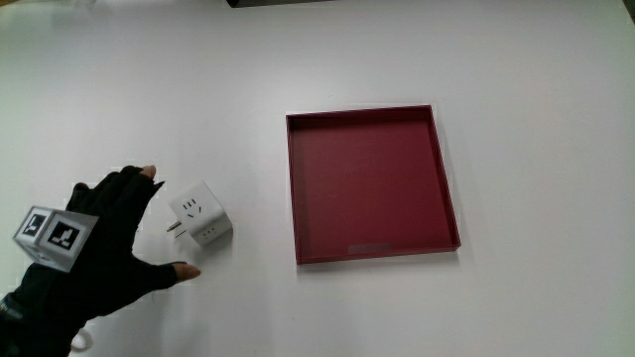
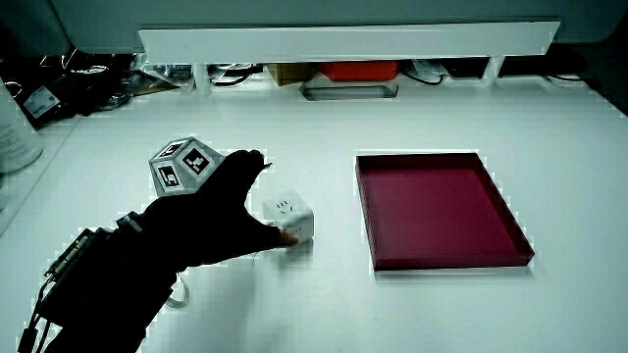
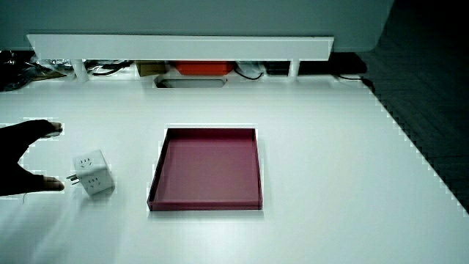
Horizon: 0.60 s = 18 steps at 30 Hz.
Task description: Pick socket
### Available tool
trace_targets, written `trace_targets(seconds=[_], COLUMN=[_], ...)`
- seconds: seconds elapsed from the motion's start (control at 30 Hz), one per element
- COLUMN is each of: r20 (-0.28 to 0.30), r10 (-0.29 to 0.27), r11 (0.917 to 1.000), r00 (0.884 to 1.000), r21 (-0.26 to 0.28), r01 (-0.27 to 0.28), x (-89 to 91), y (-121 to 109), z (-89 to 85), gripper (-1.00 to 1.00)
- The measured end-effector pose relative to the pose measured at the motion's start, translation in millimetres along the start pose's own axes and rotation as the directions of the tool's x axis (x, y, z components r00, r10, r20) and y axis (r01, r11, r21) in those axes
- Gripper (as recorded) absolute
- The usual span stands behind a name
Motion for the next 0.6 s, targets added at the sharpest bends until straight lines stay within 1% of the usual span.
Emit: trace_targets(seconds=[0.03, 0.07, 0.1, 0.13, 0.17, 0.2, 0.23, 0.27, 0.3, 0.37, 0.4, 0.43, 0.47, 0.5, 0.53, 0.57, 0.6], r20=[0.077, 0.013, -0.021, -0.037, -0.018, -0.002, 0.046, -0.022, -0.031, -0.039, -0.045, -0.029, -0.030, -0.043, -0.042, -0.011, -0.005], r10=[0.019, 0.020, 0.000, 0.012, 0.042, 0.038, 0.065, 0.040, 0.051, 0.067, 0.065, 0.061, 0.063, 0.045, 0.064, 0.090, 0.065], r11=[0.9998, 0.9997, 1.0000, 0.9998, 0.9986, 0.9988, 0.9971, 0.9986, 0.9977, 0.9963, 0.9962, 0.9965, 0.9960, 0.9974, 0.9956, 0.9929, 0.9952], r00=[0.997, 1.000, 1.000, 0.999, 0.999, 0.999, 0.997, 0.999, 0.998, 0.997, 0.997, 0.998, 0.998, 0.998, 0.997, 0.996, 0.998], r21=[-0.012, -0.014, -0.003, -0.012, -0.030, -0.029, -0.042, -0.035, -0.043, -0.051, -0.055, -0.055, -0.061, -0.054, -0.066, -0.077, -0.072], r01=[-0.019, -0.020, 0.000, -0.013, -0.043, -0.039, -0.063, -0.041, -0.052, -0.069, -0.068, -0.063, -0.065, -0.047, -0.067, -0.090, -0.065], x=[-4.9, -3.0, -1.2, -1.6, -4.3, -8.1, -11.2, -9.4, -8.4, -8.8, -10.4, -12.2, -12.6, -12.9, -11.1, -14.6, -15.3], y=[3, 6, 8, 10, 13, 16, 19, 21, 24, 28, 30, 33, 35, 37, 39, 41, 44], z=[-4.5, -3.7, -3.0, -3.7, -6.0, -9.1, -12.6, -11.9, -12.2, -13.9, -15.4, -17.7, -19.3, -20.2, -20.2, -23.4, -24.9], gripper=[0.00, 0.00, 0.00, 0.00, 0.00, 0.00, 0.00, 0.00, 0.00, 0.00, 0.00, 0.00, 0.00, 0.00, 0.00, 0.00, 0.00])
